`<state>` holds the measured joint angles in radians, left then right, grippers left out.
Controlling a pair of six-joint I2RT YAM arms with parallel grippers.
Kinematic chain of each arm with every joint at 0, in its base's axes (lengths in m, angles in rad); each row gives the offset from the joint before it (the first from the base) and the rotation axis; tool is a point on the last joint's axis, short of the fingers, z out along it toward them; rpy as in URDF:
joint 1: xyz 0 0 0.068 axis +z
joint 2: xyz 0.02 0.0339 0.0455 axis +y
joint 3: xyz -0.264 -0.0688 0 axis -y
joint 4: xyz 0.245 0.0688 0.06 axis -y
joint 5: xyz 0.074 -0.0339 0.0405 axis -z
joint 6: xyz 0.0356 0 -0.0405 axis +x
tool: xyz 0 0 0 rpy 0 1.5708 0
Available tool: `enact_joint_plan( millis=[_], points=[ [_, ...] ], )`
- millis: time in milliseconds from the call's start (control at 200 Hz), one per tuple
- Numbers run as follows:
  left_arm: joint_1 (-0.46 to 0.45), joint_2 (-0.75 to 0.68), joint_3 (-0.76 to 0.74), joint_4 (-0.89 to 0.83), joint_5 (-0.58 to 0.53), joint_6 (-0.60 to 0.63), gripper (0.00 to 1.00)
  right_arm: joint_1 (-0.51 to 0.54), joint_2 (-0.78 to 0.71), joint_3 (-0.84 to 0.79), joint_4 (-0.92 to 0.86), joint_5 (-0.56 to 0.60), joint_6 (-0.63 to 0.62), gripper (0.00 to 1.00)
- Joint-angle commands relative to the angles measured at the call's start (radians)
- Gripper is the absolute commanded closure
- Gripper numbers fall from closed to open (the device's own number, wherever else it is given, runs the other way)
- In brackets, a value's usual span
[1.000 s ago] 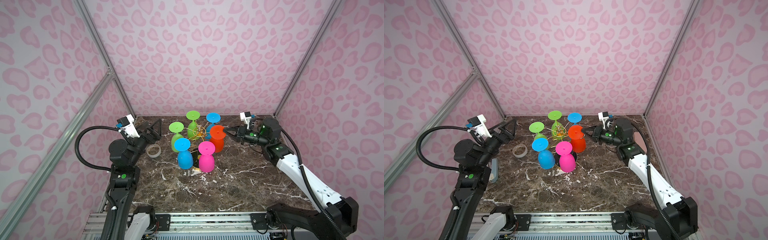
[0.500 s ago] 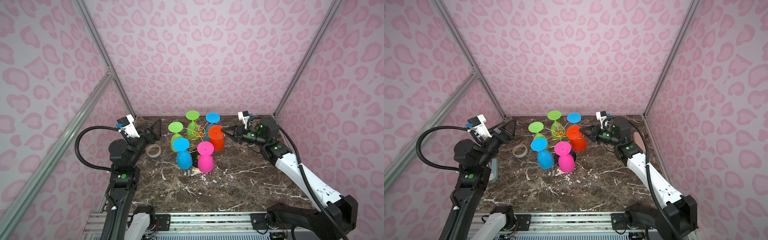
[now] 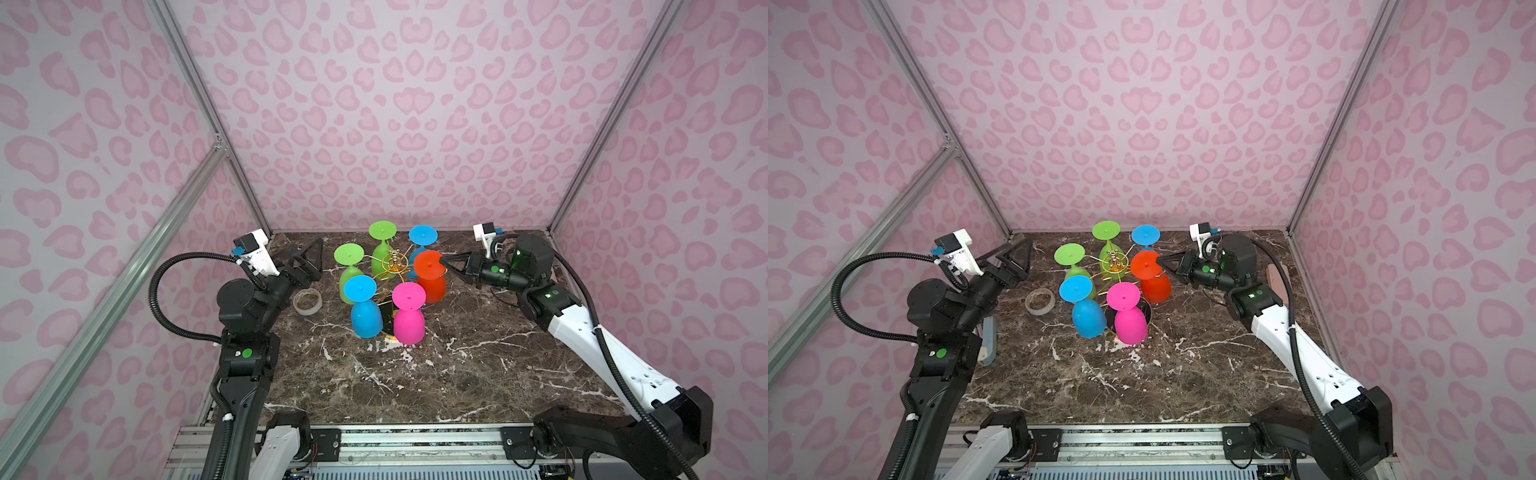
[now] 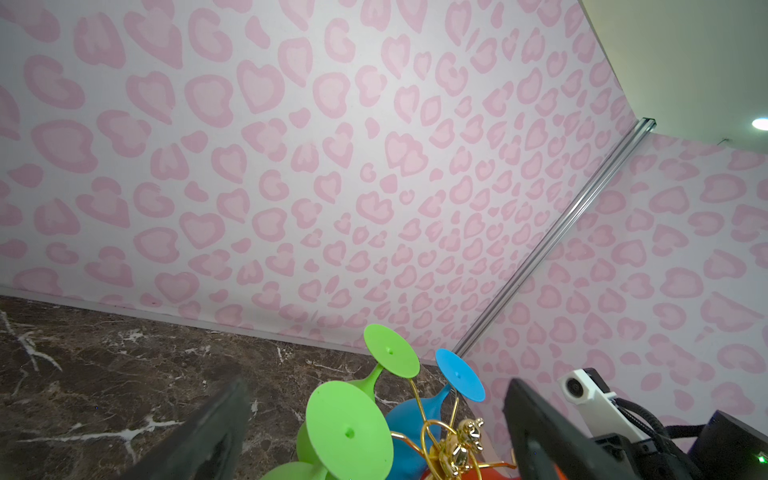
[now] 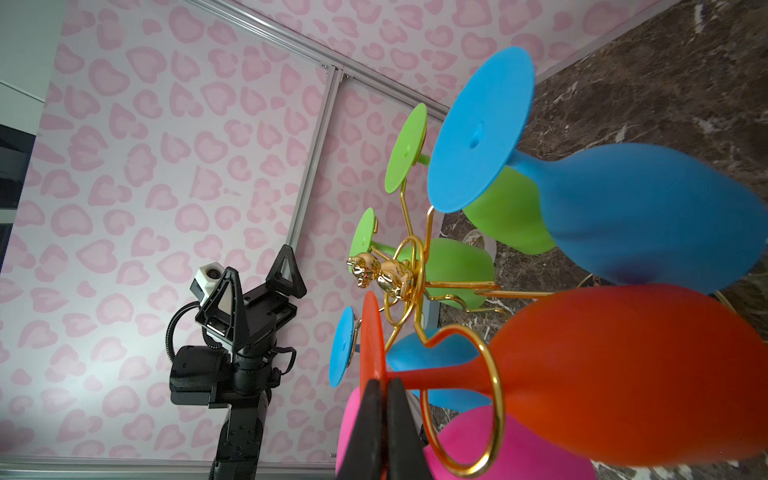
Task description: Take the wine glass off the wine glass rack
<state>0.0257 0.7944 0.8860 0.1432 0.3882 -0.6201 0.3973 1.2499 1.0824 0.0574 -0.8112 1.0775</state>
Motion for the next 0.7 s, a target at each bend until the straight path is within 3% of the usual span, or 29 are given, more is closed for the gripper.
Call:
enact_joint_plan(
  millis=[0, 695],
  points=[
    [0.001, -0.004, -0.004, 0.010, 0.007, -0.004, 0.03, 0.001, -0.003, 0.004, 0.019, 0.026, -0.014, 1.00],
    [0.001, 0.006, -0.003, 0.020, 0.014, -0.021, 0.03, 0.011, -0.009, 0.010, 0.067, 0.047, 0.023, 1.00]
  ],
)
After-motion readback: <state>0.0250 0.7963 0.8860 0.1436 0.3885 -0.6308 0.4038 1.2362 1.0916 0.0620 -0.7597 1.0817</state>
